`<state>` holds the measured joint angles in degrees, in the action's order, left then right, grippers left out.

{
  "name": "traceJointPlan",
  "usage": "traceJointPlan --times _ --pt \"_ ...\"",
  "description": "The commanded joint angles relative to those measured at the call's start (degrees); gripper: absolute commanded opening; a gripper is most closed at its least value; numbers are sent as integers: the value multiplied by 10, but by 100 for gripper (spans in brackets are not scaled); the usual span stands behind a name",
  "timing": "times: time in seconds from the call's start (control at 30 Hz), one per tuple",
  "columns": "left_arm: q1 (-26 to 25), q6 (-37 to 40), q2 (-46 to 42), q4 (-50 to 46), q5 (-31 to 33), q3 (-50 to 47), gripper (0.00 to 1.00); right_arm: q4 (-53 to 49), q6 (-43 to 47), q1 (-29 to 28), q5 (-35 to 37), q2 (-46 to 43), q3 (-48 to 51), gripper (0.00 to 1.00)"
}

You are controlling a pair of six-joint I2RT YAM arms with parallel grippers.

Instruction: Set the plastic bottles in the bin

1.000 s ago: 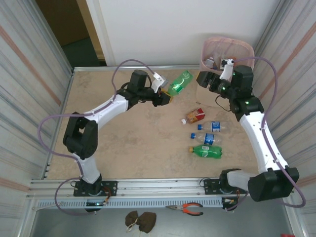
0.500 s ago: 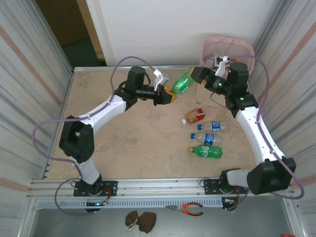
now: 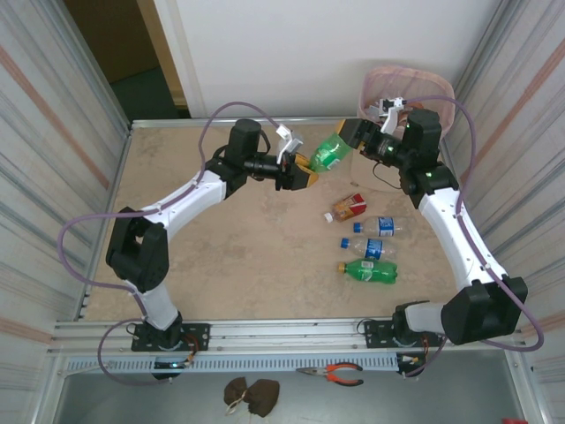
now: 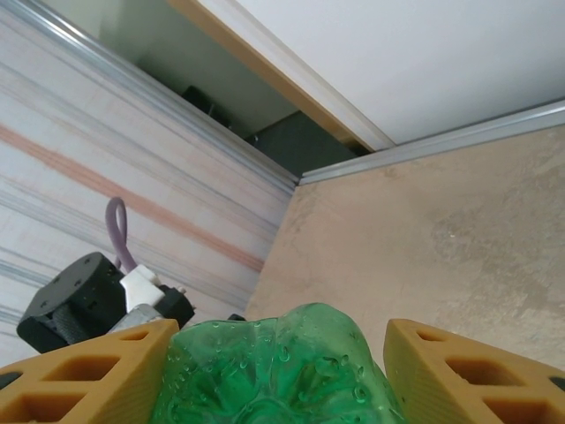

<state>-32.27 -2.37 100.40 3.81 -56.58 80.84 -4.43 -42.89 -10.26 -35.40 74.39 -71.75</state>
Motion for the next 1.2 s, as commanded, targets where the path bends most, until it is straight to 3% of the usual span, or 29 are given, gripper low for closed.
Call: traceJointPlan --times 0.0,0.1,0.67,1.0,1.17 --pt "-2 -2 -24 28 -9 -1 54 -3 9 0 15 -3 -22 58" --pt "2 -8 -33 33 4 -8 60 -12 18 7 19 -5 -32 57" --pt "17 10 -117 6 62 -81 63 -24 58 144 19 55 -188 53" --pt "17 0 -150 2 80 -115 63 6 215 156 158 165 -310 47" --pt "16 -7 -150 -2 80 -115 62 60 263 155 187 234 -351 46"
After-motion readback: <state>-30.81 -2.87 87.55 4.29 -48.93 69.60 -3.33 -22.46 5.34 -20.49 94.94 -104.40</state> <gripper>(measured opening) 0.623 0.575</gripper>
